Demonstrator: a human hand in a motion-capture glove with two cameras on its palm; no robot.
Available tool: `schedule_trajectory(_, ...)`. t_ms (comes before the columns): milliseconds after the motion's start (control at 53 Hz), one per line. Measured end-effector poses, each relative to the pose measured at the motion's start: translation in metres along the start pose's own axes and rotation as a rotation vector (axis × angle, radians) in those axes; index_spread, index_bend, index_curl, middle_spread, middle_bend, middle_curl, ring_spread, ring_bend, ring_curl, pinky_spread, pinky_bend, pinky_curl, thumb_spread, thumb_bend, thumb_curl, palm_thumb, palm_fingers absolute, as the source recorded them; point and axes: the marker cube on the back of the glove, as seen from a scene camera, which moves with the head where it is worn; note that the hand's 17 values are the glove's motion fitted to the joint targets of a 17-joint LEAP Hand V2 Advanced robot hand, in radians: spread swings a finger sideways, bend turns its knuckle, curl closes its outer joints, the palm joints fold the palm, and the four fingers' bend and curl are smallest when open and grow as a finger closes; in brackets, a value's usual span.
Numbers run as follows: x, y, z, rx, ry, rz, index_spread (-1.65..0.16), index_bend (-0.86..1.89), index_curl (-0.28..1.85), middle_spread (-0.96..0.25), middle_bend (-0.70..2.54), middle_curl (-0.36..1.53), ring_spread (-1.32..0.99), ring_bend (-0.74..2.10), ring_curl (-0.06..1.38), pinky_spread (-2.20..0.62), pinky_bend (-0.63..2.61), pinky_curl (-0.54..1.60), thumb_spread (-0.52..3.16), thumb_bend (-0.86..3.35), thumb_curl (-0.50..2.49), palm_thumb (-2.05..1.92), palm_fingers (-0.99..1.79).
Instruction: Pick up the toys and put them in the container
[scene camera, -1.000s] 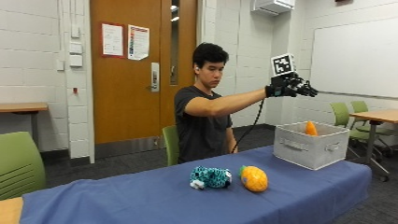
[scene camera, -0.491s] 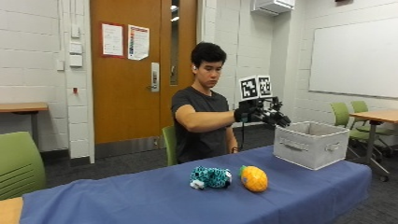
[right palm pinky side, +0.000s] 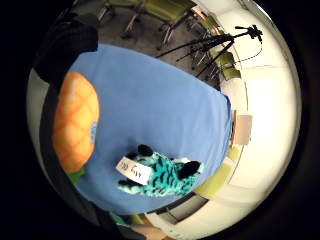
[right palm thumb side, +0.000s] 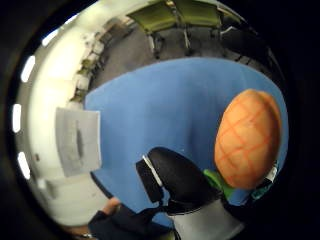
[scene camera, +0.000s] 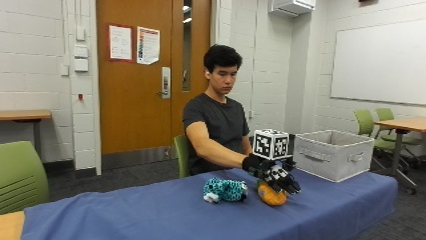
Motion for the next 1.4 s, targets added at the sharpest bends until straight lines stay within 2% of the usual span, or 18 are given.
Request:
schedule_trajectory(359, 0.013, 0.01, 0.045, -0.064, -0.031, 0.053, -0.36, 0.24, 0.61, -0.21, 0.18, 0.42, -0.43, 0.46, 0.2, -0.11, 0.77, 0.34, 1.12, -0.01, 0.25, 0.01, 0.18)
schedule_trajectory(415, 0.014, 0.012, 0.044, -0.061, -0.045, 0.068, -0.38, 0.39, 0.64, -0.22, 0.15, 0.4, -0.43, 0.47, 0.19, -0.14, 0.76, 0.33, 1.17, 0.04, 0.28, 0.1, 0.37)
schedule_trajectory(509, 0.012, 0.012, 0.04, -0.044, -0.028, 0.078, -0.39, 0.51, 0.68, -0.23, 0.17, 0.39, -0.45, 0.54, 0.21, -0.18, 0.71, 0.32, 1.23, 0.07, 0.3, 0.18, 0.5)
schedule_trajectory(623, 0.006, 0.009, 0.034, 0.005, 0.068, 0.057, -0.39, 0.41, 0.7, -0.33, 0.33, 0.43, -0.51, 0.74, 0.26, -0.32, 0.75, 0.31, 1.26, 0.16, 0.37, 0.38, 0.96)
schedule_trajectory(736, 0.0, 0.006, 0.03, 0.001, 0.12, 0.028, -0.38, 0.32, 0.76, -0.38, 0.43, 0.5, -0.51, 0.83, 0.33, -0.41, 0.79, 0.35, 1.11, 0.21, 0.47, 0.55, 1.1)
schedule_trajectory(906, -0.002, 0.005, 0.026, -0.081, 0.038, 0.032, -0.41, 0.31, 0.89, -0.42, 0.65, 0.6, -0.48, 0.99, 0.42, -0.45, 0.78, 0.37, 0.92, 0.22, 0.59, 0.64, 1.22)
schedule_trajectory(1038, -0.006, 0.005, -0.004, -0.084, -0.02, 0.045, -0.43, 0.32, 0.99, -0.43, 0.74, 0.66, -0.46, 1.08, 0.47, -0.47, 0.8, 0.38, 0.83, 0.23, 0.67, 0.65, 1.21)
schedule_trajectory(1170, -0.014, -0.003, -0.06, -0.03, -0.016, 0.037, -0.43, 0.19, 1.02, -0.43, 0.8, 0.7, -0.44, 1.13, 0.49, -0.47, 0.84, 0.4, 0.78, 0.21, 0.73, 0.63, 1.14)
schedule_trajectory(1396, -0.054, -0.016, -0.162, 0.109, 0.012, -0.031, -0.41, 0.31, 1.04, -0.41, 0.81, 0.72, -0.43, 1.09, 0.5, -0.47, 0.8, 0.4, 0.71, 0.17, 0.82, 0.56, 1.22)
